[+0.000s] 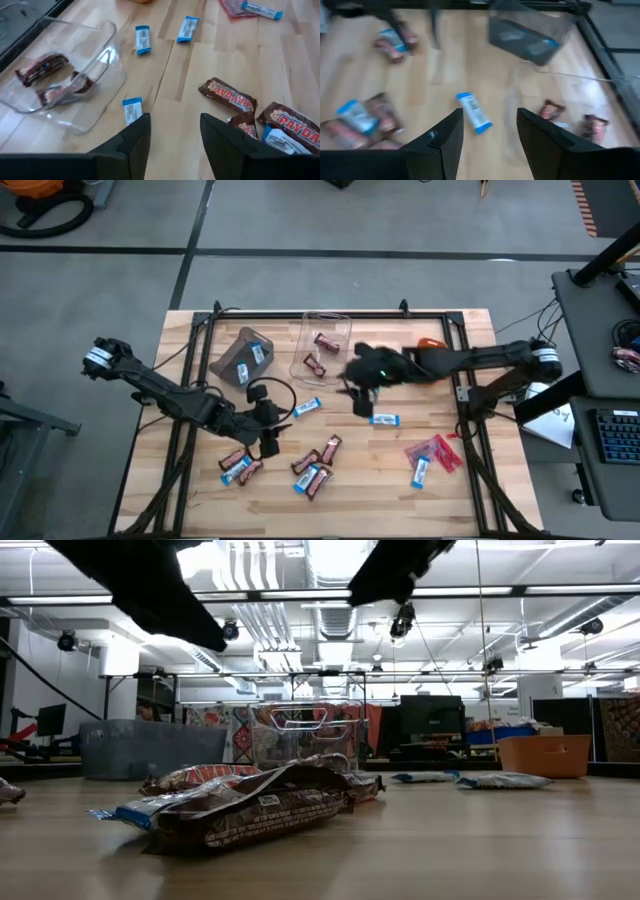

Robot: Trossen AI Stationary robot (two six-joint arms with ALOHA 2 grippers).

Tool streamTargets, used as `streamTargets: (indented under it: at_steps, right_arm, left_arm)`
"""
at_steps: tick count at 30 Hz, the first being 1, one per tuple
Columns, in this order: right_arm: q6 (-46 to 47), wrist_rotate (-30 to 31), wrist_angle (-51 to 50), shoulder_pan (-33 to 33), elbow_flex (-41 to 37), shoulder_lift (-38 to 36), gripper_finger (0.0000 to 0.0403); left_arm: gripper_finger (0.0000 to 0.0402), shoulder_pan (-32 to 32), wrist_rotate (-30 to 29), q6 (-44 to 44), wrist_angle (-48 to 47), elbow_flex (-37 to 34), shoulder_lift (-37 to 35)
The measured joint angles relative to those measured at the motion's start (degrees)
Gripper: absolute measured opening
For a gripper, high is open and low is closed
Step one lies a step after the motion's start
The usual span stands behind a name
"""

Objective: Sort candy
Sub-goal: Put the blue chocolate into the black bin

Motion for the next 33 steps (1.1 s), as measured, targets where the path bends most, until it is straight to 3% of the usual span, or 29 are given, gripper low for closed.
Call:
streamTargets:
  at_steps: [6, 19, 27, 33]
  right_arm:
    - [4.19, 0.29, 6.29, 7.46, -7.25, -6.05, 0.0165]
    - [13.04, 10.10, 11.56, 18.33, -19.40, -11.88, 0.0159]
    - [13.18, 11.19, 31.16, 21.99, -30.20, -11.44, 0.0159]
    - [13.31, 11.26, 35.19, 22.24, -33.27, -11.46, 0.0160]
  left_arm:
    - [0.0172, 0.01, 1.12, 3.27, 12.51, -7.41, 0.41]
    - [0.0173, 0.79, 0.48, 3.62, 40.83, -19.29, 4.98]
    - [0.0173, 1.96, 0.42, 4.82, 43.00, -17.15, 13.59]
    - [0.0173, 2.46, -2.70, 5.06, 43.13, -15.62, 18.17]
